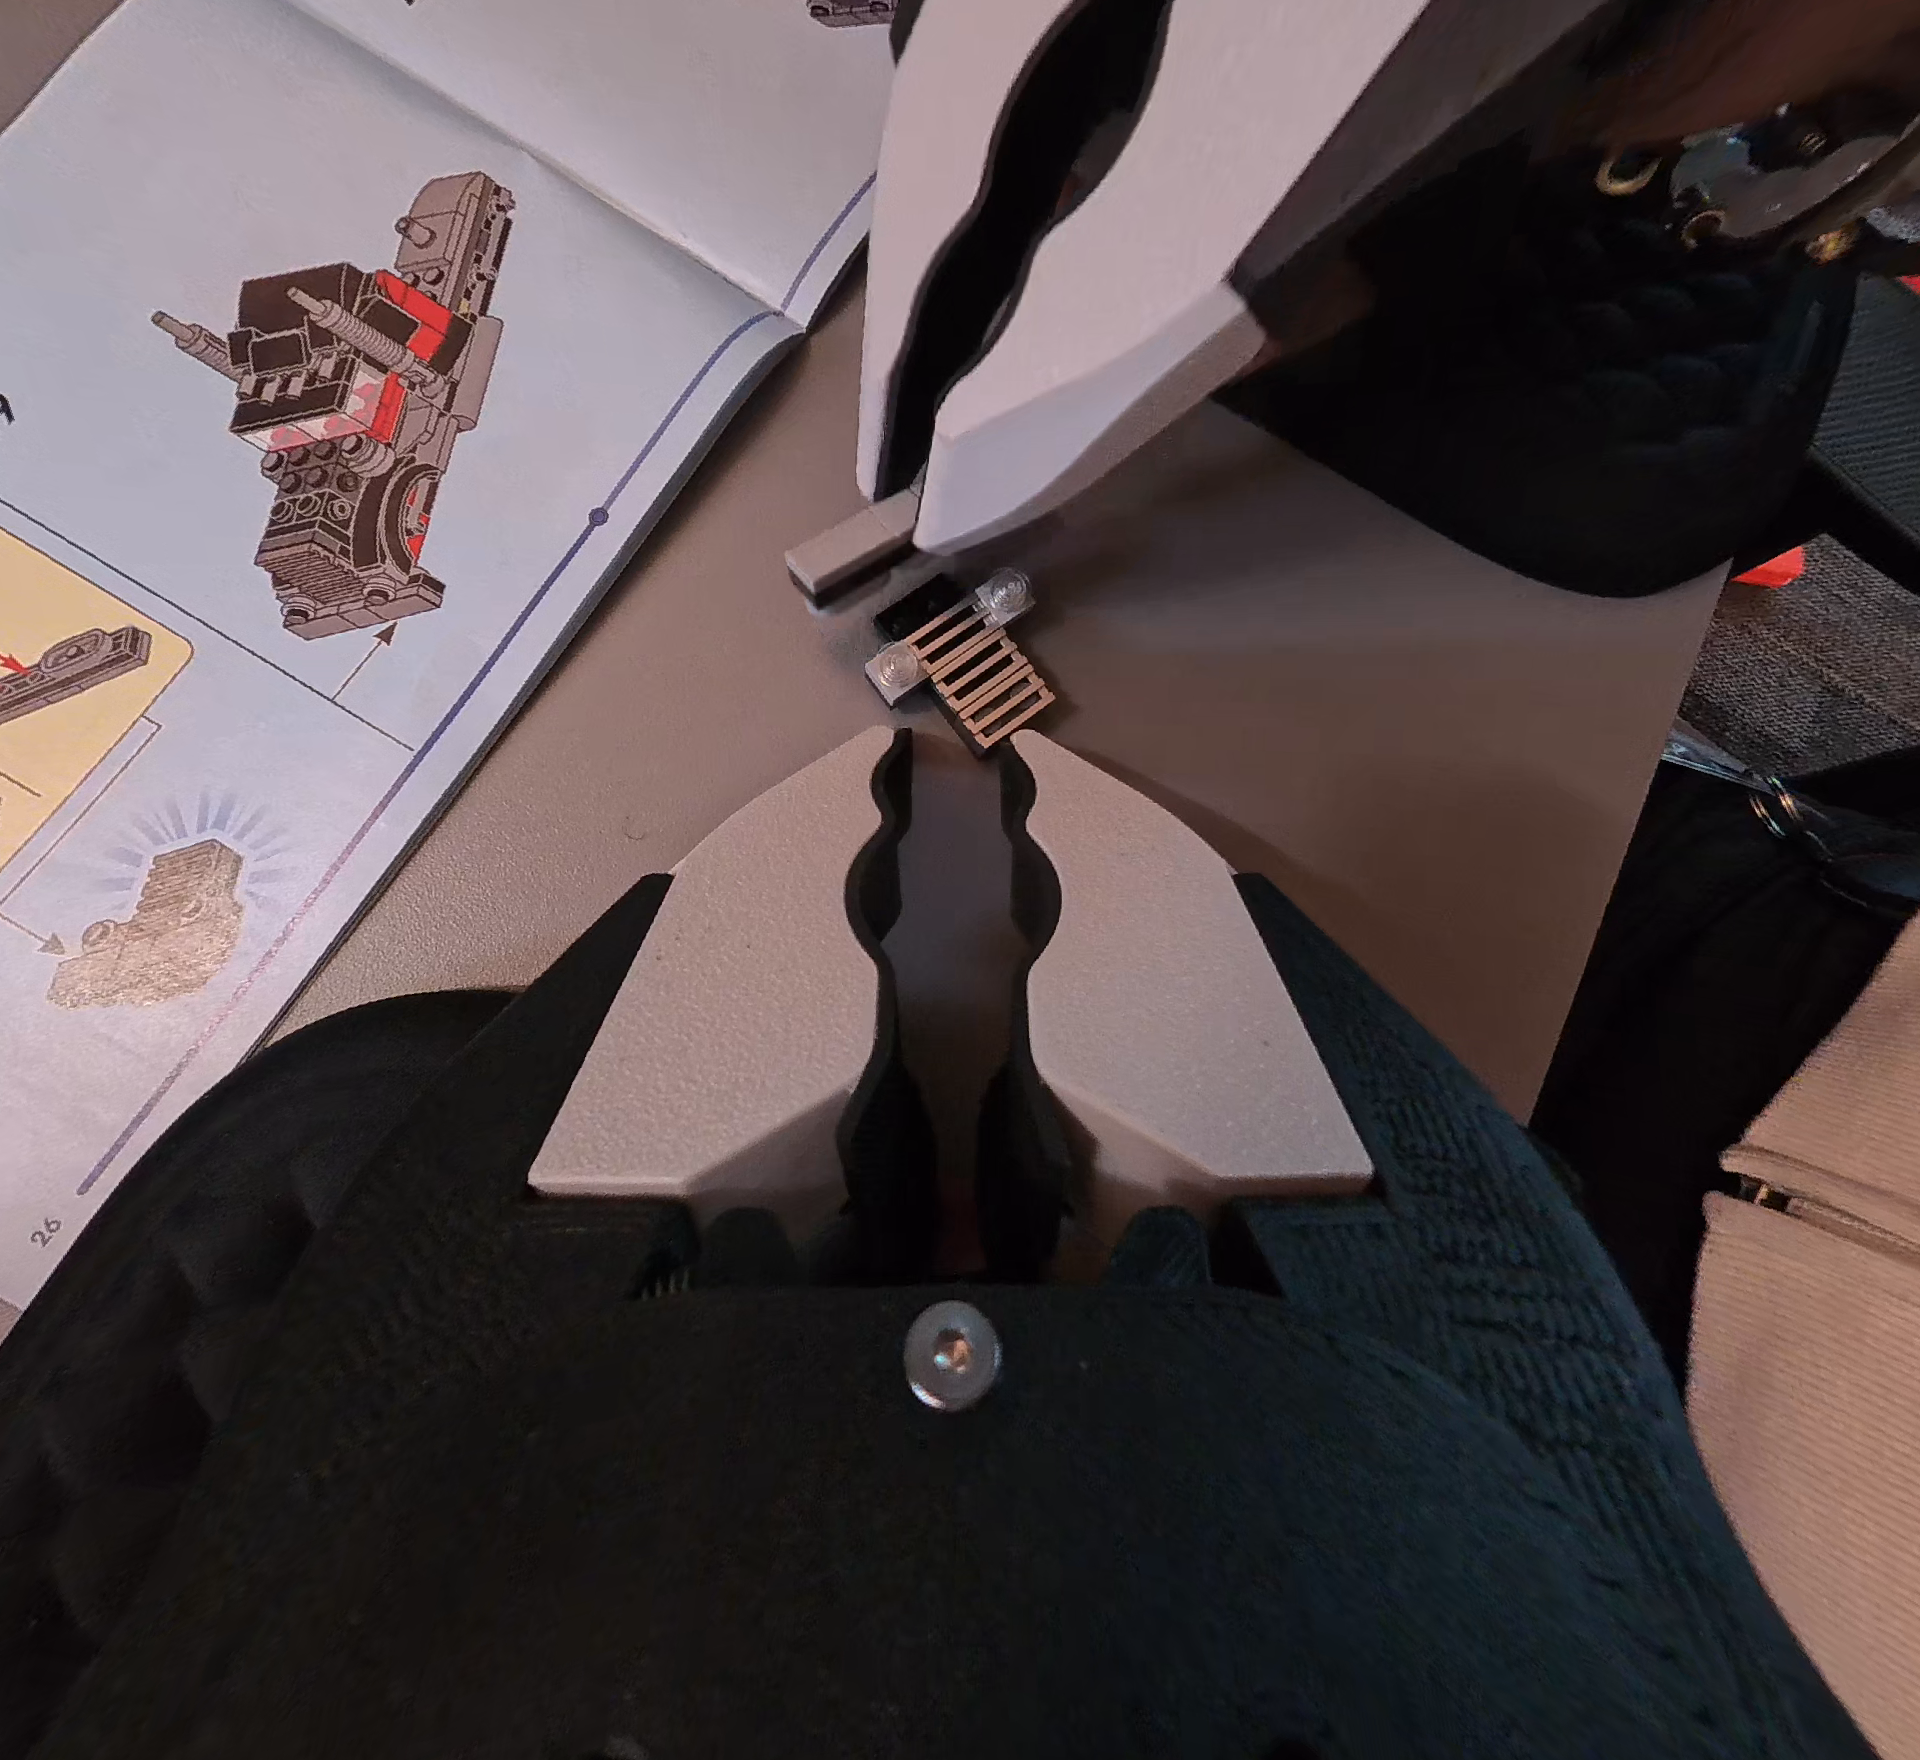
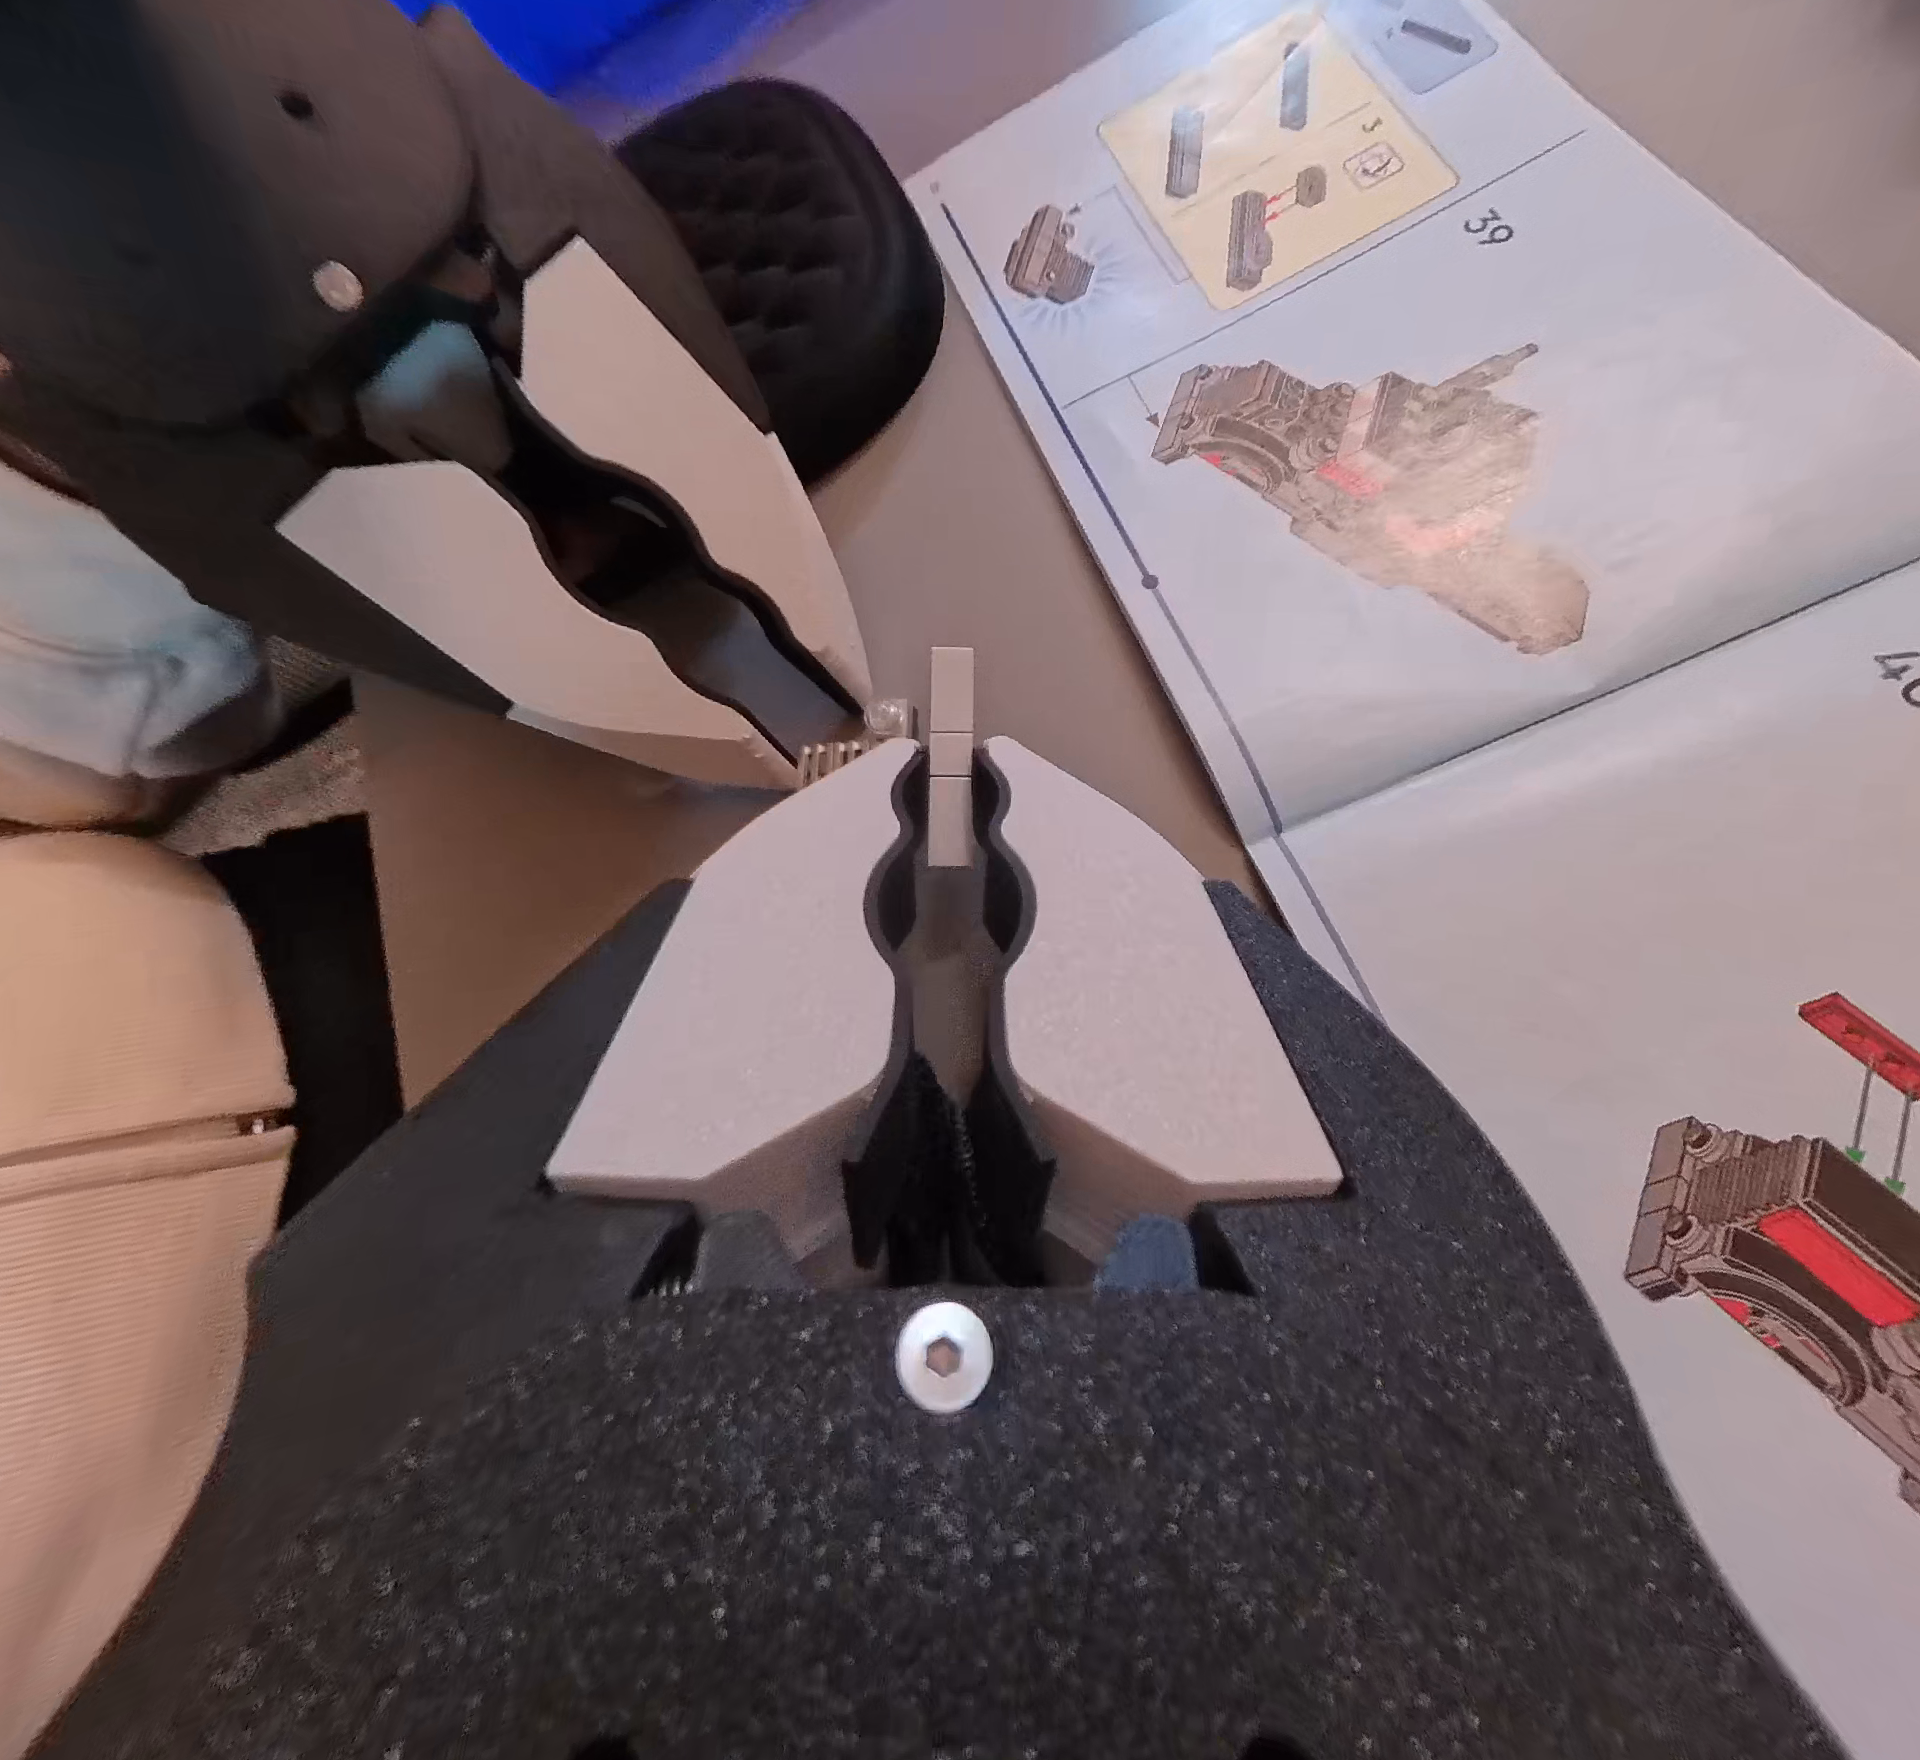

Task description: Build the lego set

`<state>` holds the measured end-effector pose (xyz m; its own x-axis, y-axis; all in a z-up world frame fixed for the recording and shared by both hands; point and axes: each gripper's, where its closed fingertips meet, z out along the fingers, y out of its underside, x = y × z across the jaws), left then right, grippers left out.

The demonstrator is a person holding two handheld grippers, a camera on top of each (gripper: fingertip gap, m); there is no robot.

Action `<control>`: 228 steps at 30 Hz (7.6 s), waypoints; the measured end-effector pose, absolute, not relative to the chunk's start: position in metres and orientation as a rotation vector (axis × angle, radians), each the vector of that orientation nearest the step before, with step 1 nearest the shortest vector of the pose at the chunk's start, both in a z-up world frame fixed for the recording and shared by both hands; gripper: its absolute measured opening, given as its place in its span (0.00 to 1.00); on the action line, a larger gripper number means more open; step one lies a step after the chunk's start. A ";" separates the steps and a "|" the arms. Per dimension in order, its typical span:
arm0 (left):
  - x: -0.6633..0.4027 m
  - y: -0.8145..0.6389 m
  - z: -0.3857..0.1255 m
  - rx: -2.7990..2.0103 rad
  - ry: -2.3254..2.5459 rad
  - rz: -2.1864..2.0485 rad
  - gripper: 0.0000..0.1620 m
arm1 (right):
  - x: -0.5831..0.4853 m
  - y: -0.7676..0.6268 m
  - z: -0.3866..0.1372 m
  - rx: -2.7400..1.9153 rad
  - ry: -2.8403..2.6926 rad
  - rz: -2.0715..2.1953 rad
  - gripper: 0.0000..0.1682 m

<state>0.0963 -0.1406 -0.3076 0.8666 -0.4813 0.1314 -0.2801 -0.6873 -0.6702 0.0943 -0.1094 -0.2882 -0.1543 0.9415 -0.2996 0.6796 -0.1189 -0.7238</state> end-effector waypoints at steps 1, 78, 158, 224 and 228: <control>0.096 -0.141 -0.308 -2.364 0.548 -0.392 0.10 | 0.095 -0.109 -0.287 -1.800 -1.822 1.181 0.05; 0.091 -0.118 -0.296 -2.309 0.628 -0.656 0.00 | 0.094 -0.120 -0.301 -1.643 -2.339 0.410 0.05; 0.085 -0.120 -0.260 -2.041 0.518 -0.830 0.11 | 0.104 -0.113 -0.278 -1.672 -1.893 1.154 0.06; 0.101 -0.132 -0.302 -2.276 0.808 -0.588 0.14 | 0.107 -0.120 -0.304 -1.401 -2.327 1.012 0.05; 0.102 -0.132 -0.302 -2.279 0.807 -0.594 0.14 | 0.108 -0.121 -0.303 -1.418 -2.317 1.055 0.05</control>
